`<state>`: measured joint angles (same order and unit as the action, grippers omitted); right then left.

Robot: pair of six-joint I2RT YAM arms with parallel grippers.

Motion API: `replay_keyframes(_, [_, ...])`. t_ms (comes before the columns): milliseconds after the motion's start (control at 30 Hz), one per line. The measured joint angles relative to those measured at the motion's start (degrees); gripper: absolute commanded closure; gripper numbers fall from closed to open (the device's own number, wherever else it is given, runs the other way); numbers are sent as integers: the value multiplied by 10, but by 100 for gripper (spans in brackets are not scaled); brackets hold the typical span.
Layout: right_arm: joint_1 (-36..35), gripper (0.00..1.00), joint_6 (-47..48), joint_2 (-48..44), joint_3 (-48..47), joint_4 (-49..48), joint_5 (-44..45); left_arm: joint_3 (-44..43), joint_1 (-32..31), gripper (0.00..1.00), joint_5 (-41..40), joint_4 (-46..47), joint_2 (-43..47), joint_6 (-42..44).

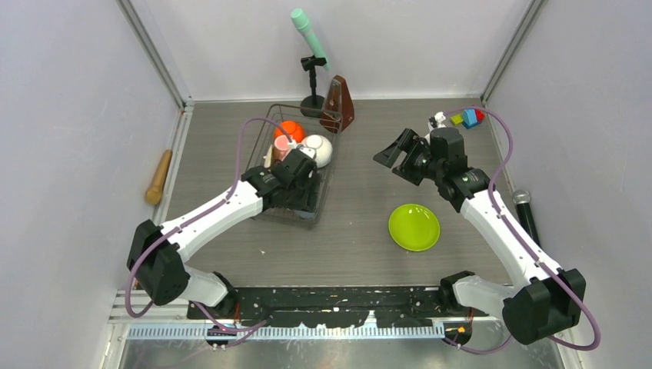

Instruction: Load the mixed dishes into the dish rack

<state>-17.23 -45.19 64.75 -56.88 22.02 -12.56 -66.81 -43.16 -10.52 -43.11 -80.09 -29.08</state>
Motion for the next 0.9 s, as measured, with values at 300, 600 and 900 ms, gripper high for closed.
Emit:
replay_keyframes(300, [2, 14, 3, 0, 11, 8, -2, 17, -8, 85, 2, 7, -26, 22])
replay_keyframes(600, [2, 0, 5, 17, 8, 143, 80, 17, -8, 28, 7, 5, -31, 43])
replay_keyframes(900, [3, 0, -64, 47, 7, 289, 235, 2, -10, 23, 32, 0, -33, 52])
